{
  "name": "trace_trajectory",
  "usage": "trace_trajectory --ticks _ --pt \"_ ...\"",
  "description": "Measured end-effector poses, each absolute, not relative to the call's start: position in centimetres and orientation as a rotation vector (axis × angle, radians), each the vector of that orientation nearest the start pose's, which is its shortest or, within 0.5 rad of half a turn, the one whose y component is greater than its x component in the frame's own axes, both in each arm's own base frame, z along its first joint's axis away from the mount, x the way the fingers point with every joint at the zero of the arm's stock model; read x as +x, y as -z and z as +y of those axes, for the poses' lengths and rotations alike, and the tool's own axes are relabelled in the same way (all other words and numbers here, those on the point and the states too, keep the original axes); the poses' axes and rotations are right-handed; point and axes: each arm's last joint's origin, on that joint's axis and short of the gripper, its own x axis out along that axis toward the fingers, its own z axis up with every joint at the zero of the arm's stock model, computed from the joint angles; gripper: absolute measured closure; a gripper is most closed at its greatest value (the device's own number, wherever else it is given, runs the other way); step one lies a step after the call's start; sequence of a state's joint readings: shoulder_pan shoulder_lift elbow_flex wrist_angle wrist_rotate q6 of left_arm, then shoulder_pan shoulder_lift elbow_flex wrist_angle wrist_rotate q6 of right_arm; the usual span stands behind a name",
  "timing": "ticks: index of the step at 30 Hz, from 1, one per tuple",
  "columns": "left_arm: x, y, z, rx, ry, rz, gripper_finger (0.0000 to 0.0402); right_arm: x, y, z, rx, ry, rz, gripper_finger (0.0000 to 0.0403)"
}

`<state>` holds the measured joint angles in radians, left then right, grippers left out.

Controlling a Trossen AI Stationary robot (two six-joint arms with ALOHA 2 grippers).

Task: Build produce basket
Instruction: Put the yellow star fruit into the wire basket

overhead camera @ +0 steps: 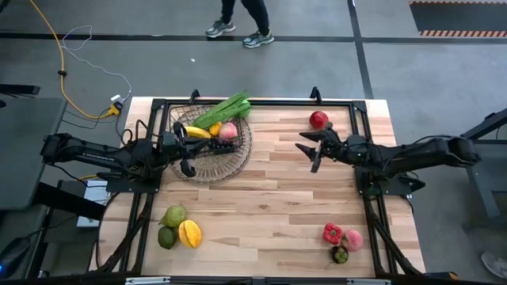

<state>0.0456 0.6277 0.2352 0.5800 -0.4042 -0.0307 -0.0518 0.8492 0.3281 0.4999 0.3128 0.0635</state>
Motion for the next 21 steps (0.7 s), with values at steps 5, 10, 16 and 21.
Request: trace_trajectory --ticks 5,10,16,21 --pt "14.8 -23.8 1.8 -0.063 -0.446 -0.192 0.0401 16.7 -22.6 -1.8 0.066 0.377 -0.037 0.0203" --pt "14.8 -23.8 1.8 -0.064 -0.446 -0.193 0.0401 15.3 -22.3 -1.8 0.082 0.39 -0.1 0.0203" --pt "14.8 -23.8 1.8 -0.065 -0.447 -0.193 0.0402 15.0 -22.5 -1.7 0.094 0.378 -0.126 0.0203" --pt "14.8 -23.8 1.8 -0.067 -0.446 -0.194 0.0393 15.0 -22.4 -1.7 0.112 0.371 -0.122 0.0203"
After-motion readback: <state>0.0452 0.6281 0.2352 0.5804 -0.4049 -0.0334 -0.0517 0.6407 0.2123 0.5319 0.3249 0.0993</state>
